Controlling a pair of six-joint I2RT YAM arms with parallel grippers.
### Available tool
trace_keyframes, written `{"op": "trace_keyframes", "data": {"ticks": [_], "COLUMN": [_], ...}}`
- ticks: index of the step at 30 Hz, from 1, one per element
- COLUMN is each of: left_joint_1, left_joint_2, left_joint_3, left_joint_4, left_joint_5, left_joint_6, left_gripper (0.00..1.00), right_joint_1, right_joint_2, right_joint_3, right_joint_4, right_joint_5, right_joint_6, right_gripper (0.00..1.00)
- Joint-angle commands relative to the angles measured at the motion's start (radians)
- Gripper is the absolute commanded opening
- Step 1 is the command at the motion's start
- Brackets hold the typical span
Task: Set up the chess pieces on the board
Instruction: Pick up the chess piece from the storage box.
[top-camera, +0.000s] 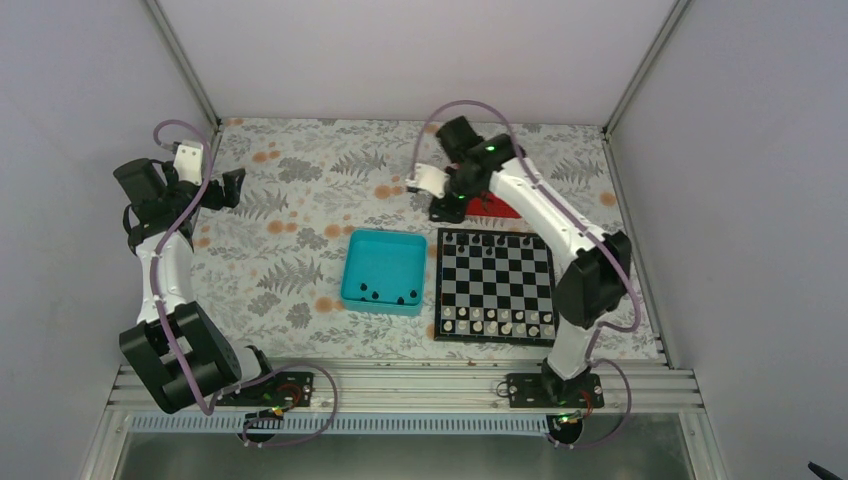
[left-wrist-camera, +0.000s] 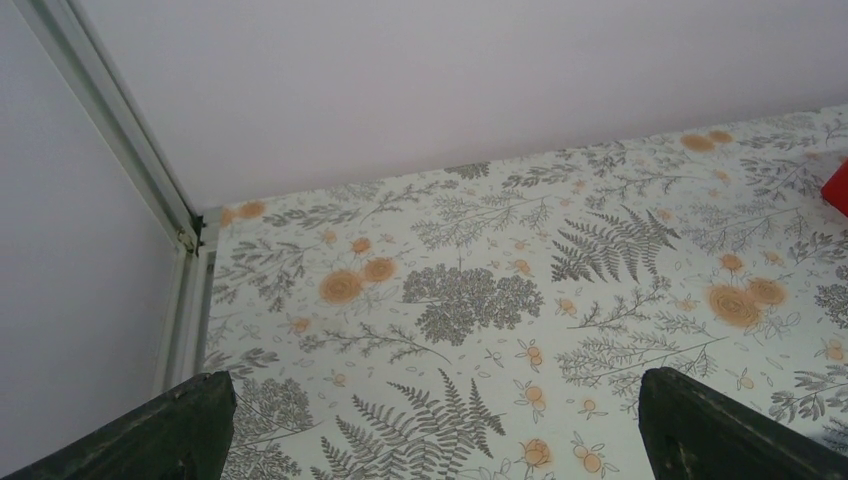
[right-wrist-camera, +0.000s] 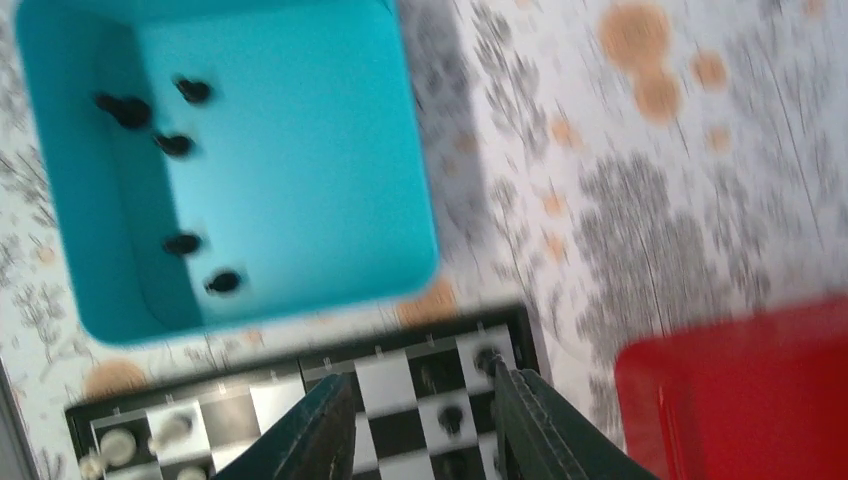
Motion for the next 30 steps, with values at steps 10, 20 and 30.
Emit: {"op": "trace_keyframes", "data": {"ticks": [10, 20, 30], "left_joint_1": [0.006, 0.006, 0.006], "left_joint_2": [0.082, 0.127, 0.152], "left_joint_3": [0.015, 0.027, 0.022], "left_joint_4": [0.007, 0.006, 0.005], "left_joint_5": [-0.055, -0.09, -0.128], "left_joint_6": [0.04, 0.039, 0.053], "left_gripper": [1.0, 1.0, 1.0], "right_joint_1": [0.333, 0.389, 0.418], "right_joint_2": [0.323, 0.445, 0.514], "right_joint_3": [0.119, 0.166, 0.234], "right_joint_4": [0.106, 0.15, 0.09], "right_joint_5": [0.028, -0.025, -0.074], "right_joint_6": [-0.089, -0.147, -0.188], "right_gripper": [0.39, 0.43, 0.45]}}
